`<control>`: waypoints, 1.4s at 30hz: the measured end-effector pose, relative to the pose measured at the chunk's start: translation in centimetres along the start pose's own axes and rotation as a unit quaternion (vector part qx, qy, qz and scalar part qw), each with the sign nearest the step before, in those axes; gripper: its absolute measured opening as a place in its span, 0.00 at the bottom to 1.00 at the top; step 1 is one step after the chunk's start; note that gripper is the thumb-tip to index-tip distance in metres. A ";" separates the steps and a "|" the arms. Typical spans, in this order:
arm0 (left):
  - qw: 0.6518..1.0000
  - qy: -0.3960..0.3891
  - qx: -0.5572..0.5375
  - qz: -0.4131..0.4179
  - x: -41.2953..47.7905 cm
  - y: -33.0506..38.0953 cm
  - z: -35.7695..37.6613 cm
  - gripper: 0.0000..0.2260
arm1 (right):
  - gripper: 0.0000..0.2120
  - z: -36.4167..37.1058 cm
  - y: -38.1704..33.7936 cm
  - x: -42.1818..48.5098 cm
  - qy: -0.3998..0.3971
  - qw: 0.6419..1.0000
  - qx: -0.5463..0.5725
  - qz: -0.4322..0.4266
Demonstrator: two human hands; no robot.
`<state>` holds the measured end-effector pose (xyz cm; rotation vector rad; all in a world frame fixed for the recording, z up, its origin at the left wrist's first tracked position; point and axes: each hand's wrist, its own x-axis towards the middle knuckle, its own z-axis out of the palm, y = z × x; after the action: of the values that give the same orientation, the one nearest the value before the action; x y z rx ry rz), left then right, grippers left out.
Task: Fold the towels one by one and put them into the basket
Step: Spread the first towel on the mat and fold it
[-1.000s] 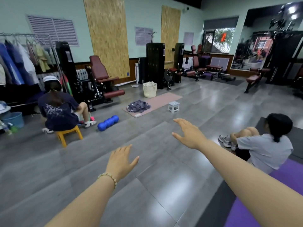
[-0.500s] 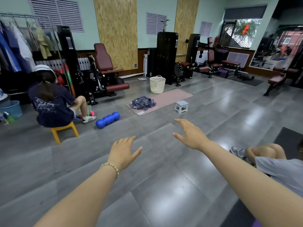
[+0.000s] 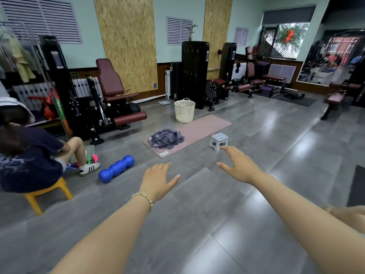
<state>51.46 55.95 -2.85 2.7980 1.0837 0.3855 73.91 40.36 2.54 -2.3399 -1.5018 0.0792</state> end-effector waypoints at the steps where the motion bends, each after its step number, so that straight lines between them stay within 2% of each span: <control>1: 1.000 -0.003 0.001 0.007 2.9 -0.1 0.6 0.41 | 0.29 -0.1 0.9 2.7 0.007 1.000 0.001 0.001; 4: 1.000 -0.014 -0.002 0.017 9.4 -0.5 2.5 0.31 | 0.28 -0.1 3.0 8.5 0.022 1.000 0.016 0.010; 8: 1.000 -0.023 -0.016 0.010 19.7 -1.0 6.2 0.27 | 0.29 1.0 7.4 18.7 0.010 1.000 0.015 0.002; 12: 0.999 -0.031 0.001 -0.020 29.9 -1.7 8.7 0.26 | 0.29 0.8 12.3 29.4 -0.013 0.999 0.044 -0.005; 17: 0.999 -0.036 -0.016 -0.026 41.9 -1.9 9.4 0.30 | 0.30 0.0 17.4 41.9 -0.029 0.998 0.055 -0.013; 21: 0.998 -0.031 -0.023 -0.054 51.4 -3.0 11.7 0.26 | 0.29 0.3 20.6 51.5 -0.031 0.997 0.063 -0.022; 25: 0.998 -0.021 -0.037 -0.039 63.1 -4.1 14.5 0.36 | 0.28 1.6 24.4 62.6 -0.036 0.997 0.064 -0.032; 29: 0.998 -0.037 -0.034 -0.023 75.3 -5.9 16.9 0.22 | 0.28 2.6 28.3 73.4 -0.040 0.997 0.061 -0.015; 37: 0.998 -0.037 -0.039 0.014 97.0 -6.8 20.9 0.18 | 0.28 3.3 36.6 91.8 -0.048 0.998 0.040 0.002; 42: 0.997 -0.041 -0.063 0.011 109.1 -6.2 25.8 0.20 | 0.27 4.4 43.6 103.6 -0.060 0.997 0.040 -0.007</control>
<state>132.27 133.78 -7.81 2.6923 0.9758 0.3247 155.75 117.50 -0.87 -2.2979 -1.5403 0.2761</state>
